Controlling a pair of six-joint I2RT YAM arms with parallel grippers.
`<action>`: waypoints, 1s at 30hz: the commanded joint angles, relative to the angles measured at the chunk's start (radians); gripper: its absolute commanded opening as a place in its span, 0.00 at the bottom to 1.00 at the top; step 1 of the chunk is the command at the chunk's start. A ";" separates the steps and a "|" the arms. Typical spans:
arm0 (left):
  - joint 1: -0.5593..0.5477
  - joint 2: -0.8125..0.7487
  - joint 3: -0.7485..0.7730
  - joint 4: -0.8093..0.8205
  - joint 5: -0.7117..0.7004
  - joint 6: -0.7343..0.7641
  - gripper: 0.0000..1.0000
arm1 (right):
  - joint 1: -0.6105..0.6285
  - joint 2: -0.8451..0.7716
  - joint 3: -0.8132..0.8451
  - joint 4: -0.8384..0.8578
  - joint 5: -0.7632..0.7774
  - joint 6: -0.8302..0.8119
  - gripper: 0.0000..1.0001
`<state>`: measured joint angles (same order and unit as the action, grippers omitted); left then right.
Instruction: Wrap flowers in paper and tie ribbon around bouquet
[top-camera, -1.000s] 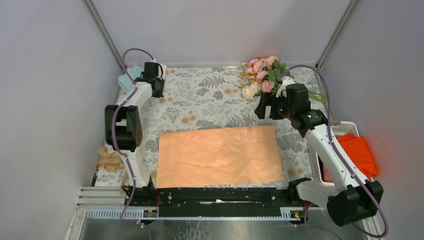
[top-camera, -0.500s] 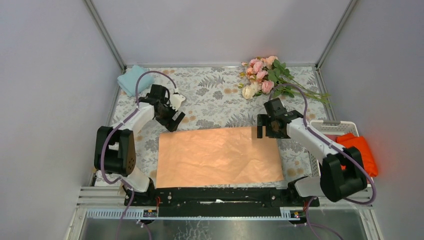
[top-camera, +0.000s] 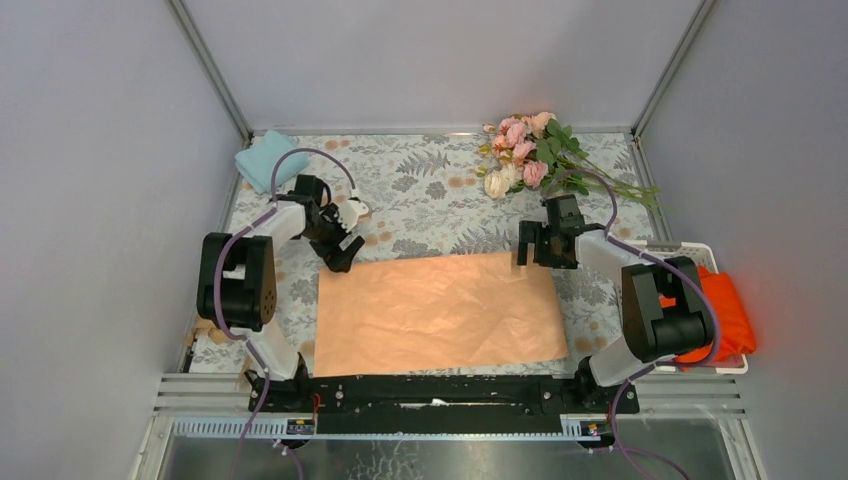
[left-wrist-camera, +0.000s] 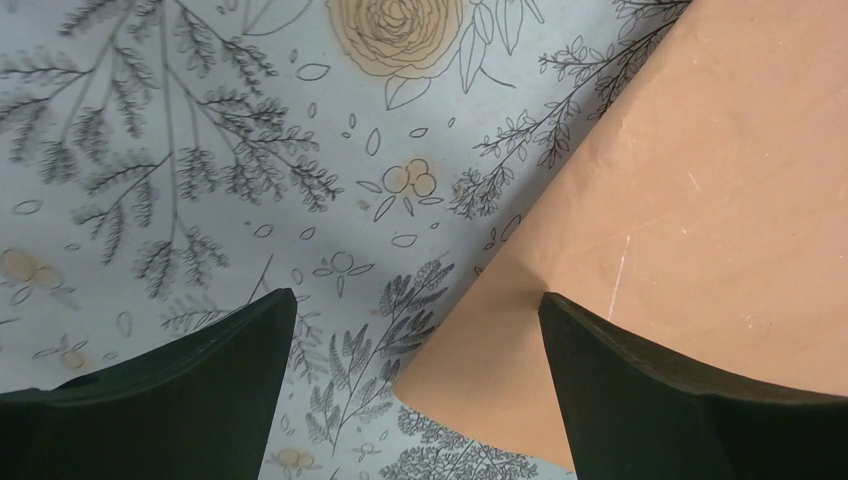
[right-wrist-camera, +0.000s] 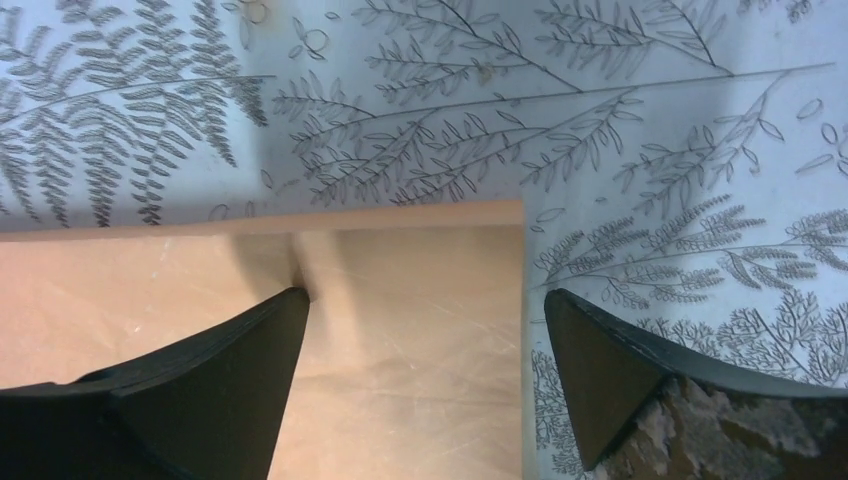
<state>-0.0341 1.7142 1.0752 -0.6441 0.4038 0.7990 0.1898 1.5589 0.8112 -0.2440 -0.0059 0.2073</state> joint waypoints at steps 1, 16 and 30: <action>-0.018 0.025 0.010 -0.003 0.034 0.030 0.99 | -0.010 0.016 -0.023 0.138 -0.117 -0.051 0.92; -0.312 0.073 0.152 0.035 0.127 -0.002 0.99 | -0.009 0.037 0.117 0.121 -0.373 -0.165 0.00; -0.457 0.394 0.519 0.098 0.275 -0.048 0.99 | -0.009 -0.069 0.119 0.143 -0.456 -0.254 0.00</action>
<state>-0.4591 2.0712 1.5482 -0.5713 0.6109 0.7429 0.1822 1.5333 0.9134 -0.1219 -0.4358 0.0048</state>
